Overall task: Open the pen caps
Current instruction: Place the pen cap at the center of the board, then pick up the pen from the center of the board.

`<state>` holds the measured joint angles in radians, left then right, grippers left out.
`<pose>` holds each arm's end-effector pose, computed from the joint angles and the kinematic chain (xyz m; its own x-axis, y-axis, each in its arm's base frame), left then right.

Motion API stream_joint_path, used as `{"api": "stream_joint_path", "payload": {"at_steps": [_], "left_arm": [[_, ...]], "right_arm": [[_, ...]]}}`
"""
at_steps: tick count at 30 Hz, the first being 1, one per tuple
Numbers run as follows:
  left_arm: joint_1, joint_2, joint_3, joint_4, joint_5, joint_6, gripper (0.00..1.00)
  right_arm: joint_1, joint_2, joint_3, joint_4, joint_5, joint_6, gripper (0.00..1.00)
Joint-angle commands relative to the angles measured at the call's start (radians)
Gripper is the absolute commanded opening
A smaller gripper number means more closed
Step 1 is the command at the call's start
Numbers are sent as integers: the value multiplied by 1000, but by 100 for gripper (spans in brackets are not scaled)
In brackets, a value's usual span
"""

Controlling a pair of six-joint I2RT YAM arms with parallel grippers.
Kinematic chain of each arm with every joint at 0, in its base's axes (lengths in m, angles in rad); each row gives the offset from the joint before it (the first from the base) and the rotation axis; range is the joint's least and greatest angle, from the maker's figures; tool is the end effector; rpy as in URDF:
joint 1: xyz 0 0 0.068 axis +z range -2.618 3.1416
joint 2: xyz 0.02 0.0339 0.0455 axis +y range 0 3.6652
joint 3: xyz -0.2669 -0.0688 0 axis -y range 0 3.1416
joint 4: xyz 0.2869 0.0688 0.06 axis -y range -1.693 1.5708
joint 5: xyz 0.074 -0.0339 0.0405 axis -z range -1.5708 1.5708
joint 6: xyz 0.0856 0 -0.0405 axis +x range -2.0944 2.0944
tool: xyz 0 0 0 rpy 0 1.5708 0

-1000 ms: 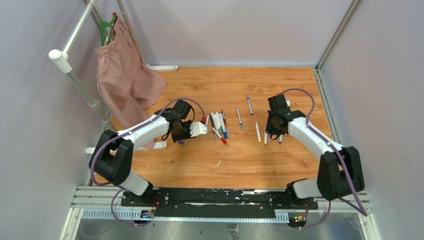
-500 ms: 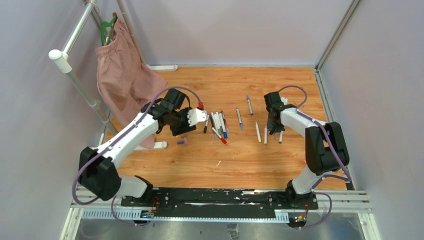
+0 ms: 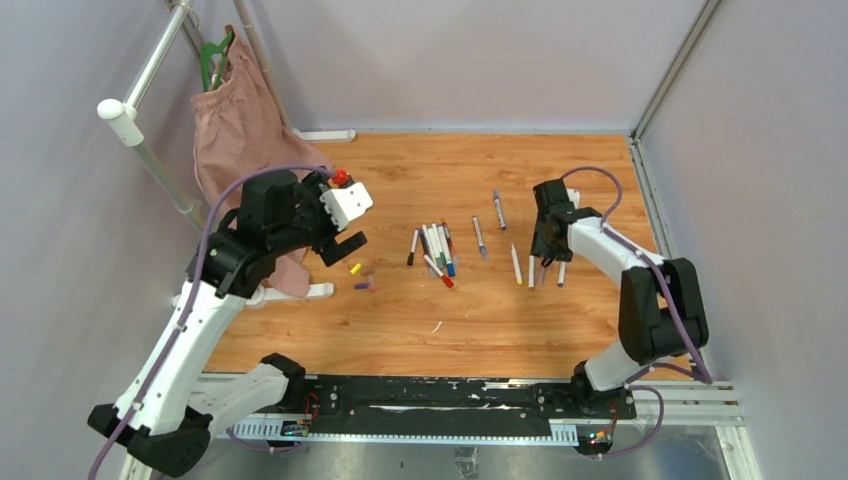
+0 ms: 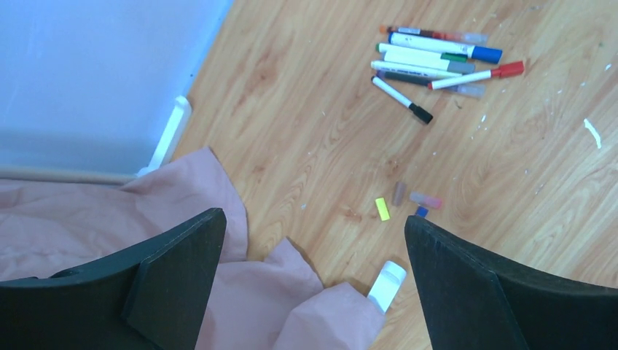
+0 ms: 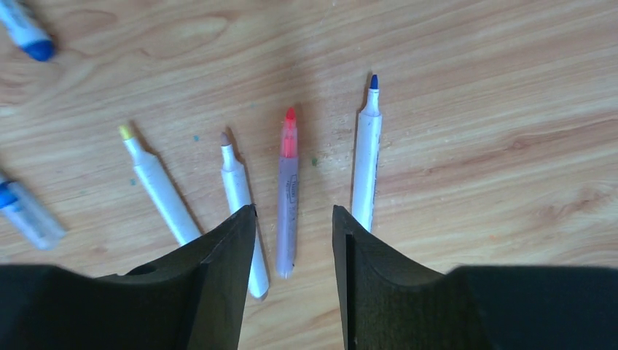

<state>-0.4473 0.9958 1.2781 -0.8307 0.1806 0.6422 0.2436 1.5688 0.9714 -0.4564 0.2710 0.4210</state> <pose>0.2356 -0.1301 0.3925 -0.0388 0.6721 -0.7394 0.7329 0.5221 0.4361 0.3624 0.0665 0.1326 -0.8125 0.2038 -0.5462 0.2499 0.9682 -0.0104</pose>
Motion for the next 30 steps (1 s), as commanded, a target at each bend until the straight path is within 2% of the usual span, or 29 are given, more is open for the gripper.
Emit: {"api": "stream_joint_path", "payload": {"at_steps": [1,3,6,10,13,18,23,30], "left_arm": [[5,-33,-34,-5,-57,-86,100],[9,-29,-41,-12,-98,-114,100],[12,-14,-39,-23,-143,-160,100],[16,-3,-31,-53,-140,-185,100],[16,-4,-34,-77,-124,-191,100],[16,-14,-60,-87,-141,-181,100],[16,-30,-65,-87,-141,-174,100],[16,-38,-75,-85,-141,-168,100]], "right_arm": [[47,-88,56,-39,-1,13,48],[124,-78,99,-32,-21,2,48],[231,-12,188,-17,-67,-12,39],[335,147,344,-20,-148,-31,29],[391,266,459,-45,-147,-47,23],[408,421,587,-66,-152,-52,13],[408,517,644,-90,-169,-55,12],[408,543,611,-91,-132,-61,13]]}}
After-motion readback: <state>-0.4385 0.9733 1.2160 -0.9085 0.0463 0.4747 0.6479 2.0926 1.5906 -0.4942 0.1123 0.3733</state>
